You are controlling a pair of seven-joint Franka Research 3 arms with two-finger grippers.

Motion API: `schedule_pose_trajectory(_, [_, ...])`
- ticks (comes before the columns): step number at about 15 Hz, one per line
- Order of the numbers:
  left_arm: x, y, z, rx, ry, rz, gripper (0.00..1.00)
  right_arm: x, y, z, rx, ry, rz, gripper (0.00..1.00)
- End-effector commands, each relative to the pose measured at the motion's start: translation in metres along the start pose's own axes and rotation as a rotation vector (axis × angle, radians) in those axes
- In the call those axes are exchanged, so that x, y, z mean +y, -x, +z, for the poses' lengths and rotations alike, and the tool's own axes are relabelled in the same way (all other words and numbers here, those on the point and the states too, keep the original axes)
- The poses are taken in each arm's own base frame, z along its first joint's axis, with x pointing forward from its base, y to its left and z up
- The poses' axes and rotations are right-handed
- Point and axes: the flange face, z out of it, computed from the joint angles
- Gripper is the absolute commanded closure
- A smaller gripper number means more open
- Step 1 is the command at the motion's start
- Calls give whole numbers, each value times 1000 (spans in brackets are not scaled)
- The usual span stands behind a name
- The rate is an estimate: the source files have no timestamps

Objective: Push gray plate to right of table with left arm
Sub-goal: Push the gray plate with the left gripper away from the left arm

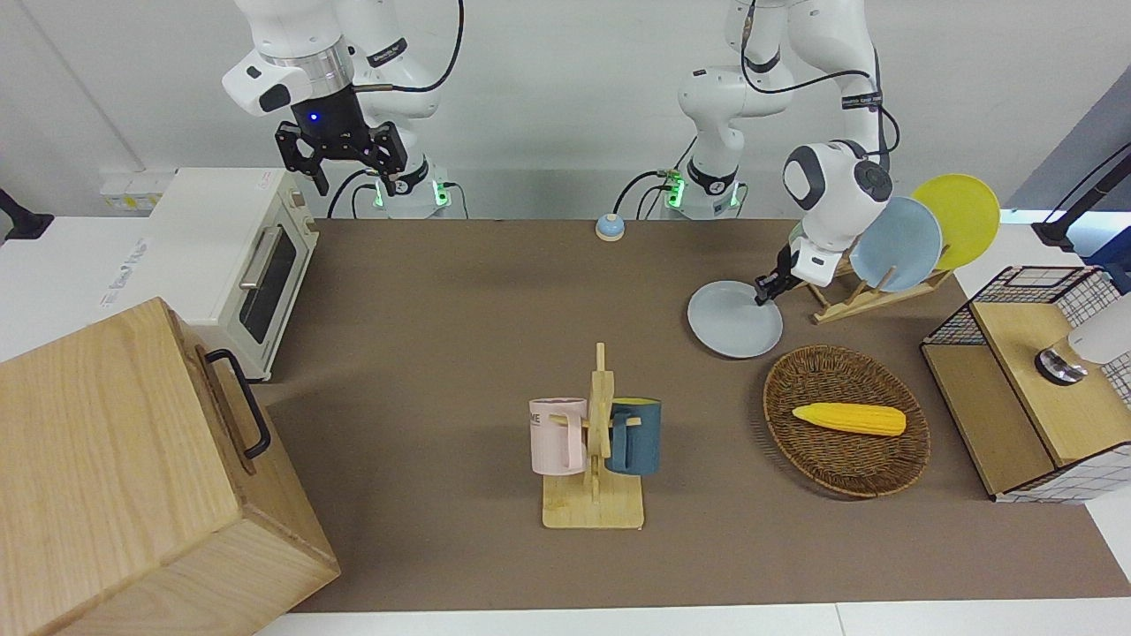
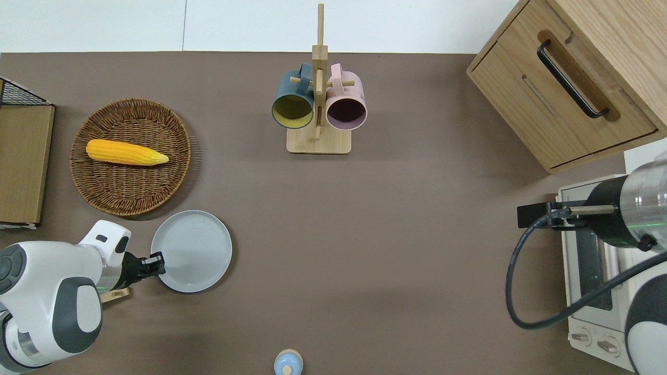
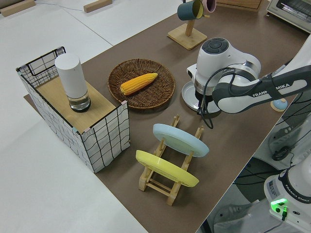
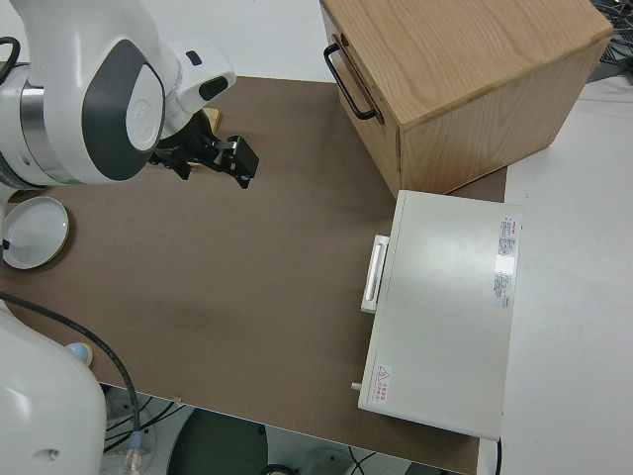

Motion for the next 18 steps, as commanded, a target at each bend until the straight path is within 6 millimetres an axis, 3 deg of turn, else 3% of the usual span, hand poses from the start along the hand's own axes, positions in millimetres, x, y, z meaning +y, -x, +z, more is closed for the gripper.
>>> schedule_pose_trajectory(1, [17,11,11,-2,11,23,1000,1,8,0,-5,-9,21,5])
schedule_pose_trajectory(5, [49,23,20,-9,22,11,1000,1,8,0,-4,-9,21,5])
schedule_pose_trajectory(11, [116,56,38,2,23,30,1000,1,8,0,-4,-9,21,5])
schedule_pose_trajectory(18, [163,92,54,-8,27,29,1000,1,8,0,-4,-9,21,5])
